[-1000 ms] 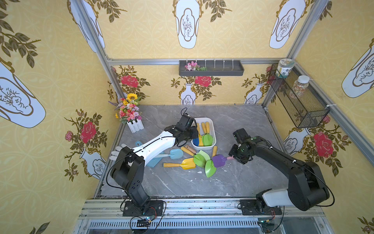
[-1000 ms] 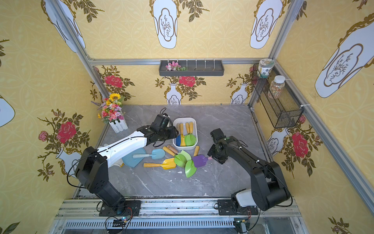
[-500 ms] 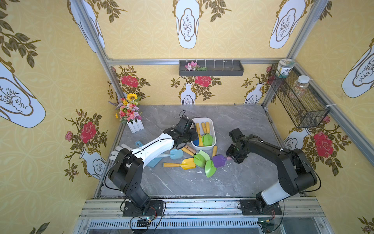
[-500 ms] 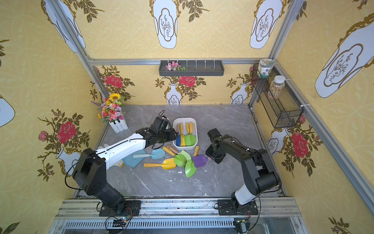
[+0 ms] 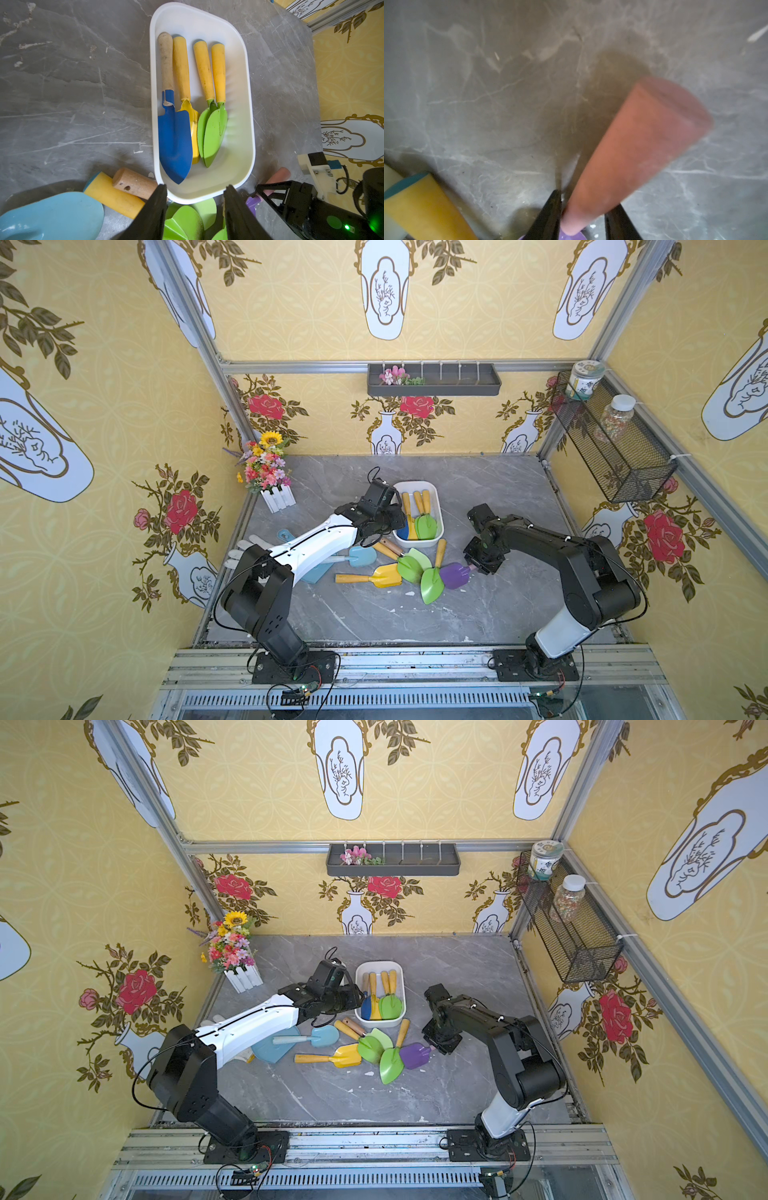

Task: Put the shovel into the storage box
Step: Pick up the shovel from the center of the board.

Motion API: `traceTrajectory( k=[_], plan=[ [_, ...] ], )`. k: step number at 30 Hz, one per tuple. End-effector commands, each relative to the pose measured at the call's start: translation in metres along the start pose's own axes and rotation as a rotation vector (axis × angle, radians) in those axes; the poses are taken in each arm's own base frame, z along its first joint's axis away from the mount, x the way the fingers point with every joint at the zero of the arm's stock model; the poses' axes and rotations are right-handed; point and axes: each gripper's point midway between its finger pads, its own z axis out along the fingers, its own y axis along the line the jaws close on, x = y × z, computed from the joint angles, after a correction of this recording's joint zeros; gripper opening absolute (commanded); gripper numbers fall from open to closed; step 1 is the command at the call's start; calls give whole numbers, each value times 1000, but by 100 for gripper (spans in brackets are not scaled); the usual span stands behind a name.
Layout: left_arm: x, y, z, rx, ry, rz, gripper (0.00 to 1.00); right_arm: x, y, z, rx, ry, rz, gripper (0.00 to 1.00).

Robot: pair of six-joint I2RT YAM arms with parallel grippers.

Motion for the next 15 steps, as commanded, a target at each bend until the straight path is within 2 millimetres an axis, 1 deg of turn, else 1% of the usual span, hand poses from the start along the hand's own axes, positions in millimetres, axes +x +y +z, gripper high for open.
traceTrajectory(
  k=[1, 6, 9, 12, 15],
  plan=[
    [2, 2, 2, -3, 0, 2, 49, -3, 3, 5, -22, -9, 1, 34],
    [1, 0, 0, 6, -2, 3, 49, -8, 6, -5, -64, -30, -13, 25],
    [0, -3, -4, 24, -10, 0, 49, -12, 11, -18, -101, -56, -40, 24],
    [-4, -8, -11, 50, -26, 2, 49, -16, 22, -34, -155, -85, -85, 24],
    [-9, -14, -20, 100, -40, -3, 50, -16, 41, -54, -258, -113, -164, 24]
  ],
)
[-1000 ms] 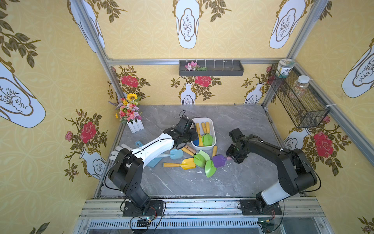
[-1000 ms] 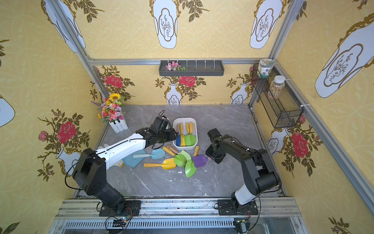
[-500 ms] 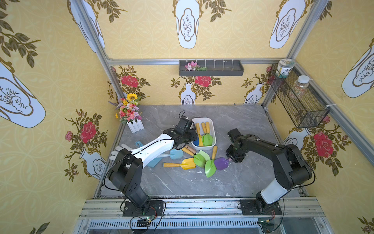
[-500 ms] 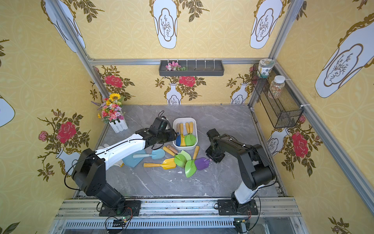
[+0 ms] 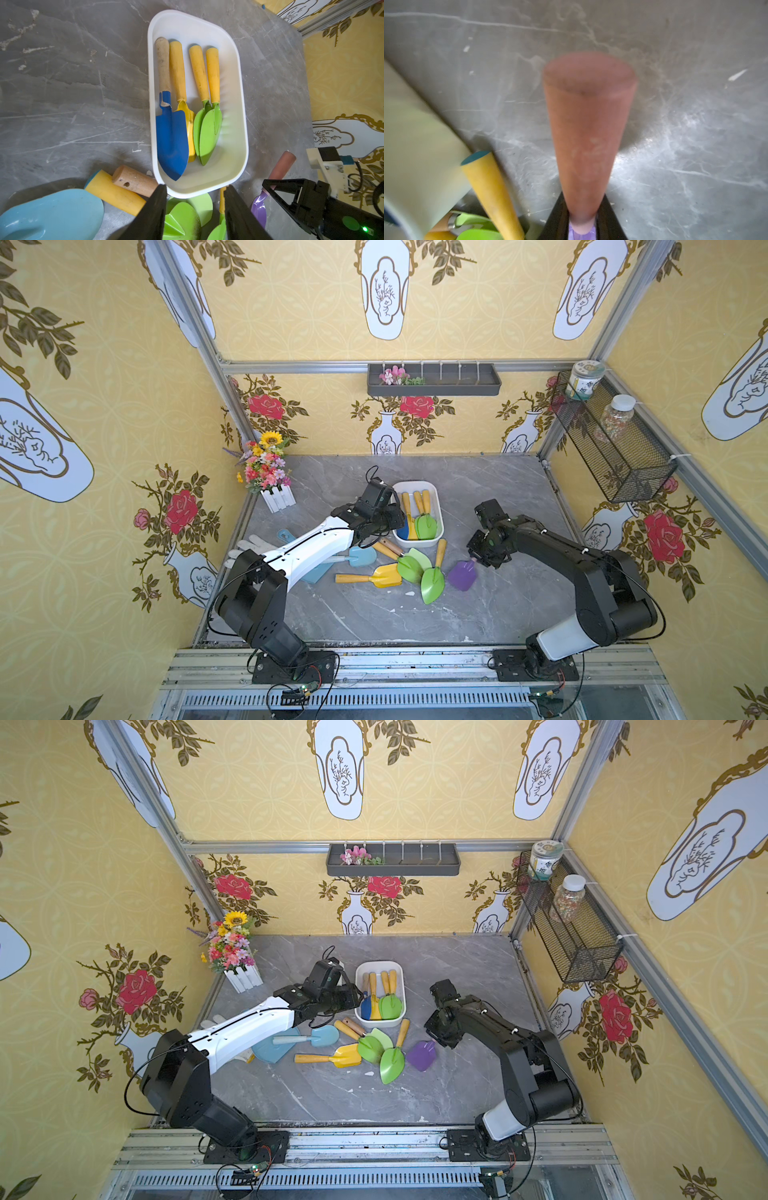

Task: Put the shovel into the storage box
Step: Pick up the shovel from the center of the board.

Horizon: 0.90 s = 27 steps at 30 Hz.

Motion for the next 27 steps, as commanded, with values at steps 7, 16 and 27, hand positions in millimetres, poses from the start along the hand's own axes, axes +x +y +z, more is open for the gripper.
traceTrajectory(
  k=[7, 16, 27],
  plan=[
    [-21, -22, -38, 261, -61, -35, 51, 2, 91, -66, -459, -56, -308, 24],
    [-35, -29, -84, 545, -91, -89, 55, 56, 165, -119, -850, 17, -593, 23],
    [-16, -60, -116, 852, -16, -31, 55, 121, 204, -156, -1127, 137, -803, 24]
  ],
)
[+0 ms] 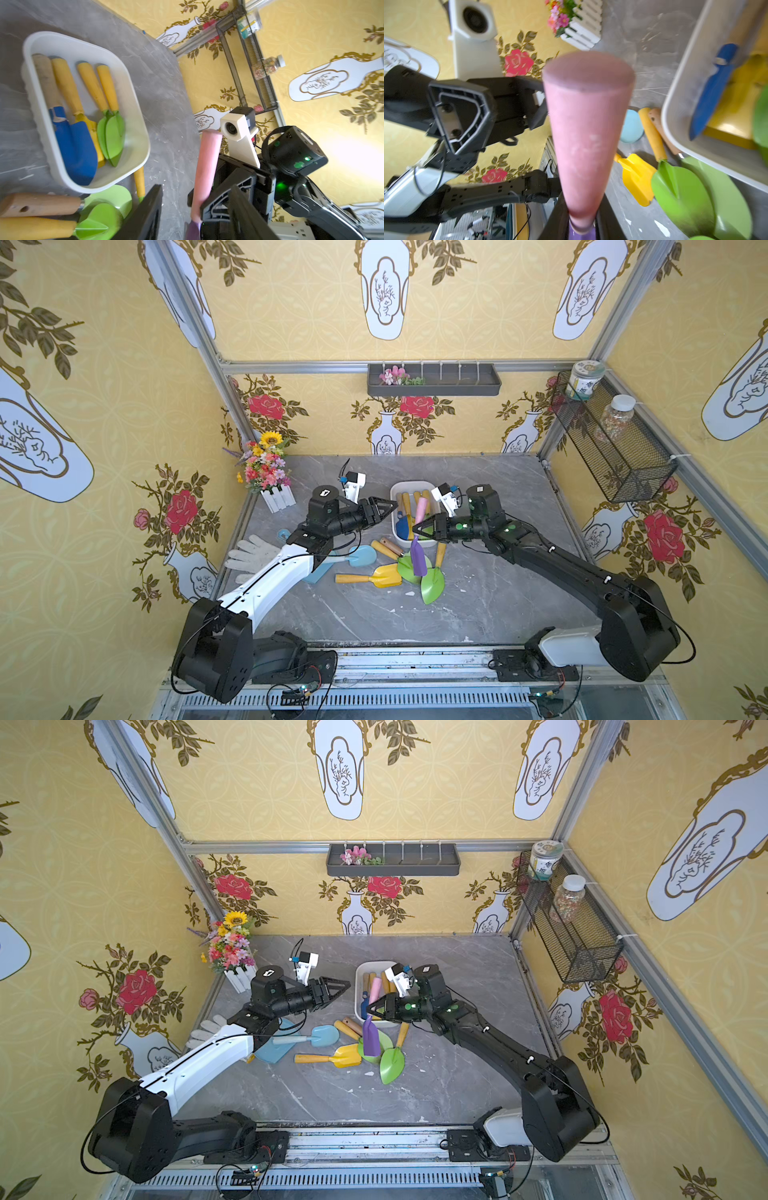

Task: Put the shovel into the storage box
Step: Pick up the shovel from the center of the board.

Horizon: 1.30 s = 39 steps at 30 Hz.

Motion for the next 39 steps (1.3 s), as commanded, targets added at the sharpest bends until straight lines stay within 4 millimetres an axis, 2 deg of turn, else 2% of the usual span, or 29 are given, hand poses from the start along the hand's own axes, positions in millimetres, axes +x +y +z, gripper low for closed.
traceTrajectory(
  k=[1, 16, 23, 28, 34, 37, 39],
  plan=[
    [6, -29, -2, 149, 45, 48, 55, -4, 29, 5, -117, 7, -93, 24],
    [20, -30, -1, 180, 104, 54, 54, 1, 51, 11, -222, 34, -112, 23],
    [28, -41, 6, 211, 145, 80, 52, 4, 58, 13, -249, 51, -124, 22],
    [27, -43, 7, 216, 149, 81, 43, 3, 59, 12, -255, 49, -127, 22],
    [27, -45, 7, 228, 149, 78, 22, 2, 55, 12, -246, 47, -117, 22],
    [24, -48, 7, 234, 135, 83, 13, -2, 47, 9, -225, 32, -95, 30],
    [18, -47, 9, 220, 115, 77, 11, -8, 35, 4, -197, 11, -65, 41]
  ],
)
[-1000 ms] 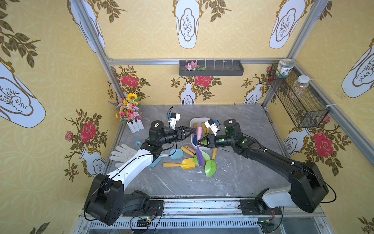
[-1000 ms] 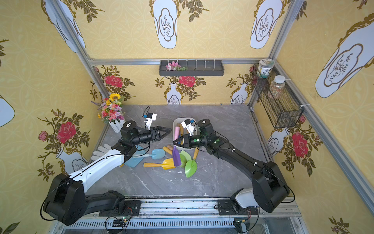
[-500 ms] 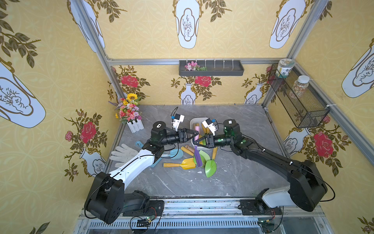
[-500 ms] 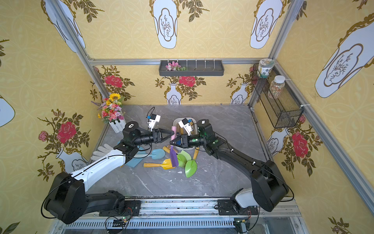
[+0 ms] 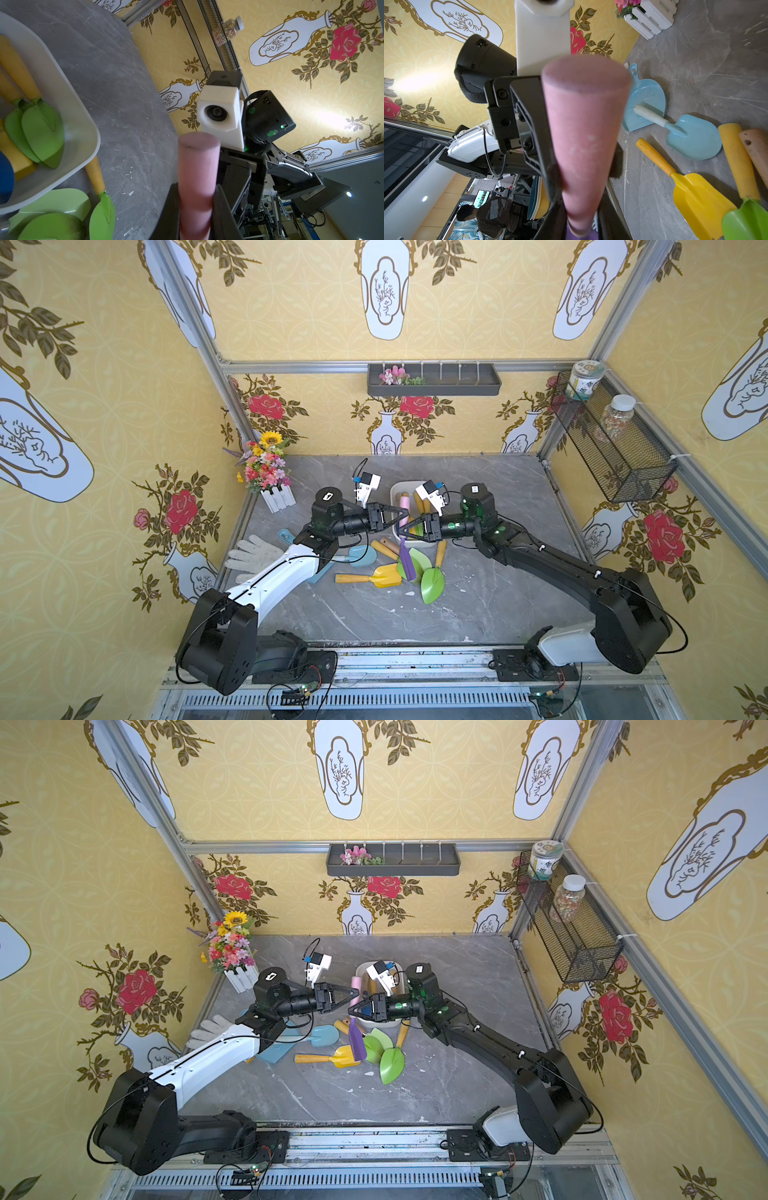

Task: Put the shovel into the storage box
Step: Pick up the shovel from the center of the board, then place the shovel in the storage box.

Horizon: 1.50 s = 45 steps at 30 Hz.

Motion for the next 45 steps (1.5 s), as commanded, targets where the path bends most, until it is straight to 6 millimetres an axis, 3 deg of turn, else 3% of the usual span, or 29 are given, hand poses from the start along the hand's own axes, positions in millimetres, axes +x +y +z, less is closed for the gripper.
traceTrajectory(
  k=[1, 9, 17, 19, 23, 30, 45],
  plan=[
    [-10, -6, 2, 5, -28, 21, 10, -10, -15, -12, 46, -51, 22, 44],
    [-43, 53, 8, -313, -110, -82, 5, -9, -72, -72, 287, -149, 165, 50],
    [-80, 106, 14, -592, -168, -166, 6, 6, -105, -117, 541, -197, 237, 51],
    [-90, 115, 18, -639, -158, -151, 8, 9, -109, -122, 573, -202, 245, 51],
    [-98, 122, 45, -732, -116, -93, 9, 15, -117, -130, 619, -213, 260, 51],
    [-112, 157, 70, -919, -79, -22, 10, 24, -123, -139, 658, -220, 277, 51],
    [-108, 196, 107, -1087, -52, 63, 14, 32, -126, -143, 656, -226, 294, 50]
  ],
)
